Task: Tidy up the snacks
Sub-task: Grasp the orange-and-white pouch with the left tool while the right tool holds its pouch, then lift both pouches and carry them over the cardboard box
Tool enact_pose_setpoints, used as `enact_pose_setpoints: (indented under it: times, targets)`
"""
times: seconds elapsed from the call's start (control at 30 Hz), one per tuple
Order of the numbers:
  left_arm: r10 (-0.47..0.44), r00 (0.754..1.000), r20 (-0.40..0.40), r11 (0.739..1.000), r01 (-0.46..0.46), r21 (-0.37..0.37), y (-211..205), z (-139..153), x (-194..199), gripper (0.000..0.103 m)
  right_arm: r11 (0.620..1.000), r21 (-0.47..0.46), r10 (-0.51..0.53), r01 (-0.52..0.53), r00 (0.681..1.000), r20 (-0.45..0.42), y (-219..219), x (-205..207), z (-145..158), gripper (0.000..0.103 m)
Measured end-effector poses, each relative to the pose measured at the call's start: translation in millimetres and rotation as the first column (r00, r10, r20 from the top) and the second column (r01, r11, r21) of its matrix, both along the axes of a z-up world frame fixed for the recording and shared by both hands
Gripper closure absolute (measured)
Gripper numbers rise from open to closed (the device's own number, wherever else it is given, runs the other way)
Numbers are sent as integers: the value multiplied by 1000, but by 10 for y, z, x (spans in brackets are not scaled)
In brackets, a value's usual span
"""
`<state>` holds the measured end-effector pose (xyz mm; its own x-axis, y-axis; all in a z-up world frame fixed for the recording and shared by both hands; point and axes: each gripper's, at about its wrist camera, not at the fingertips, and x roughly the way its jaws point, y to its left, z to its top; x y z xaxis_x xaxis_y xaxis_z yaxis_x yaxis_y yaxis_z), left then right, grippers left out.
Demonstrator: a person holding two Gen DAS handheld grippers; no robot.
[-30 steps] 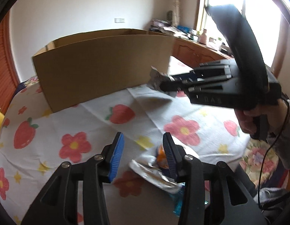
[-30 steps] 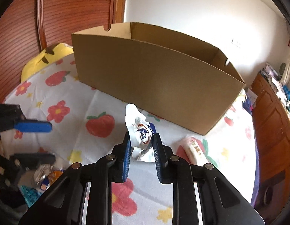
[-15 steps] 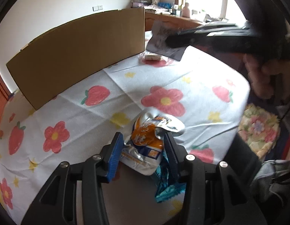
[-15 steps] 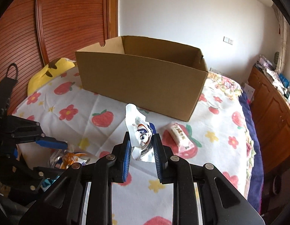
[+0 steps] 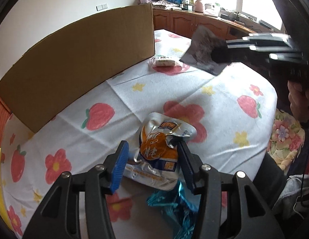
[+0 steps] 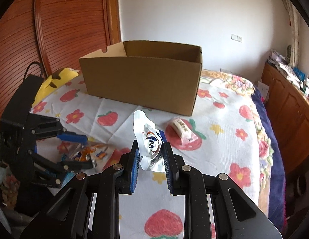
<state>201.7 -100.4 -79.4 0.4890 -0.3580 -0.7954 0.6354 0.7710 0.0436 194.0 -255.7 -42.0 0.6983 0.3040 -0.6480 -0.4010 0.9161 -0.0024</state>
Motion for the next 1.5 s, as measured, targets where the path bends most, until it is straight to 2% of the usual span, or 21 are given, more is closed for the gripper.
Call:
enact_pose_setpoints:
  times: [0.27,0.47,0.67,0.73,0.77,0.8,0.87,0.93,1.13,1.5]
  targets:
    - [14,999,-36,999,-16,-47,-17,-29,146,43,999,38,-15,16,1000,-27,-104,4,-142,82]
    - [22,999,-24,998,-23,-59,-39,-60,216,35,998,63,-12,14,999,-34,-128,-14,-178,82]
    - [25,999,-23,998,-26,-63,-30,-67,241,35,996,84,-14,18,999,-38,-137,-22,-198,81]
    - [29,999,-22,997,-30,-64,-33,-60,239,38,996,88,-15,18,999,-40,-135,-23,-203,81]
    - [35,999,-20,997,-37,-66,-28,-55,239,47,996,89,-14,18,999,-41,-132,-23,-209,81]
    - [37,999,-18,997,-38,-70,-22,-49,229,50,996,88,-13,17,999,-42,-126,-25,-216,81]
    - [-4,1000,0,999,4,-50,-62,-32,164,64,996,87,-12,16,999,-43,-116,-28,-226,81]
    - [-18,1000,10,1000,18,-16,-108,-15,129,65,996,87,-12,16,999,-45,-113,-30,-233,81]
    - [30,1000,0,998,-30,-61,-6,29,147,65,996,88,-21,25,999,-44,-110,-30,-222,81]
    - [72,993,96,988,-58,-141,127,398,40,65,995,100,-21,25,999,-39,-105,-33,-157,82]
